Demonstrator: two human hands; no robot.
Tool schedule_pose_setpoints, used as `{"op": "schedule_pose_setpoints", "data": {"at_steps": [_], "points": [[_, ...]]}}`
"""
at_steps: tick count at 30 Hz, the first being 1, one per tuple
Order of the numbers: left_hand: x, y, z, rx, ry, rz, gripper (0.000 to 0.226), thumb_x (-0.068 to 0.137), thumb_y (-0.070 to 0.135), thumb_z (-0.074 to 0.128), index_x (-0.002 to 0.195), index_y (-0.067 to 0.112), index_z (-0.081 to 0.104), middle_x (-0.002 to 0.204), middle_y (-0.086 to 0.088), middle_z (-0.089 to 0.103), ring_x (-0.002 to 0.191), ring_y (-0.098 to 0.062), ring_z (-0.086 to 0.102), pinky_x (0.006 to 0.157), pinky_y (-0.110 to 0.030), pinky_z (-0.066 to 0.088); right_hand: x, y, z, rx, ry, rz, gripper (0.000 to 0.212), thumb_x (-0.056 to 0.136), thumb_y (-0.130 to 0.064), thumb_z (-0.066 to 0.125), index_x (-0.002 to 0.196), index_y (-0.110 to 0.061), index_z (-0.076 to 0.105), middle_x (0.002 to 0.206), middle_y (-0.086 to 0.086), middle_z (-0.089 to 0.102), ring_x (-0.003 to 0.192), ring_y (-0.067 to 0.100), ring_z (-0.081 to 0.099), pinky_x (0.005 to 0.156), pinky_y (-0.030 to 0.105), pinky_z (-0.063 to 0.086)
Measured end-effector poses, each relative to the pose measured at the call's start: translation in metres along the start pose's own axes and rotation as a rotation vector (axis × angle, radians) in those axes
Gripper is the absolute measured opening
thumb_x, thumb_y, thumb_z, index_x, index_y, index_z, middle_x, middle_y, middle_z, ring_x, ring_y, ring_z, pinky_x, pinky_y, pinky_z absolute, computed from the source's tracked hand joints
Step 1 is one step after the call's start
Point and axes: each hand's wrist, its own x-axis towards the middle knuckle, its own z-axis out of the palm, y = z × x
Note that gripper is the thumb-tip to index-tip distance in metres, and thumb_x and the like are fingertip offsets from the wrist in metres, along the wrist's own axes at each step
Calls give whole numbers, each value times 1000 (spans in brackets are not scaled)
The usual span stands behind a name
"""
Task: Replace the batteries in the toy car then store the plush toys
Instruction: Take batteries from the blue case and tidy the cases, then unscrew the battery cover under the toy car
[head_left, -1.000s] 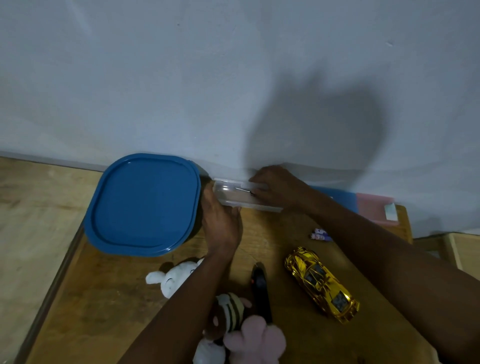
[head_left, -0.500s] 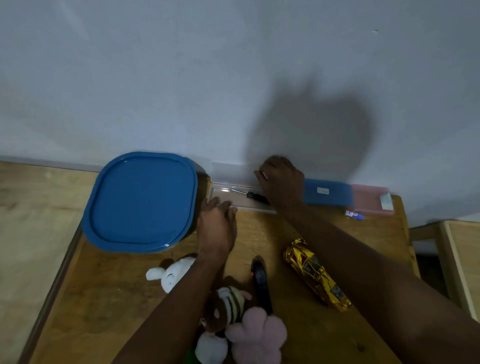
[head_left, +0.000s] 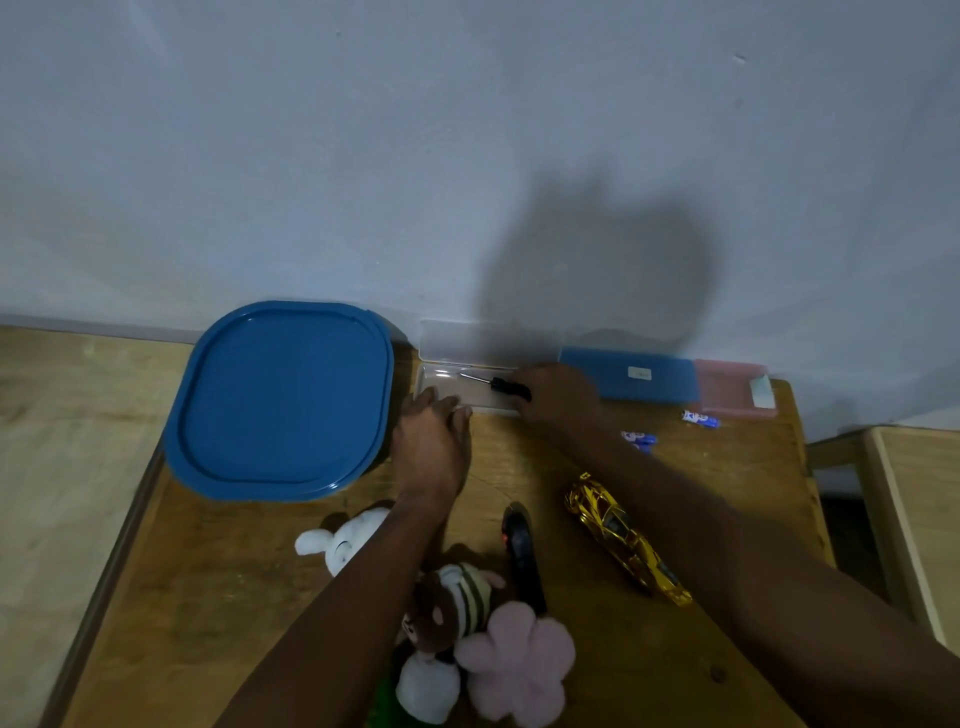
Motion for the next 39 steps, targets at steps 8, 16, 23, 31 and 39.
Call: {"op": "schedule_pose_setpoints", "data": {"at_steps": [8, 16, 23, 31, 39], "points": [[-1, 5, -8, -58, -9, -15, 28, 100, 33, 52, 111, 15, 72, 112, -9, 66, 104, -22, 61, 87, -39, 55, 9, -7, 3, -55, -73, 58, 28, 90, -27, 60, 116, -19, 69, 101, 10, 70, 96, 31, 64, 75, 36, 51], [-1, 8, -12, -76, -7, -36, 28, 99, 33, 56, 116, 16, 69, 120, -9, 66, 108, -24, 63, 85, -35, 53, -4, -12, -14, 59, 19, 24, 30, 87, -22, 65, 117, -21, 69, 100, 8, 73, 92, 27, 66, 74, 33, 48], [-27, 30, -8, 36, 113, 65, 33, 93, 33, 63, 123, 21, 70, 141, -3, 59, 131, -32, 51, 101, -42, 47, -70, -4, -47, 173, 150, 167, 32, 89, -21, 66, 121, -16, 69, 104, 10, 72, 93, 25, 64, 74, 26, 41], [-85, 96, 2, -54, 48, 156, 32, 86, 37, 66, 113, 21, 73, 122, -2, 69, 109, -32, 62, 86, -39, 50, -164, 43, -62, 395, 236, 463, 23, 83, -22, 73, 106, -20, 74, 93, 1, 74, 84, 14, 65, 77, 35, 55], [-134, 174, 40, -72, -315, -293, 91, 85, 68, 57, 153, 21, 18, 146, -17, 30, 124, -39, 50, 91, -41, 44, -242, 71, -57, 658, 211, 675, 16, 93, -21, 54, 92, -17, 69, 84, 0, 65, 84, 21, 61, 68, 30, 41]]}}
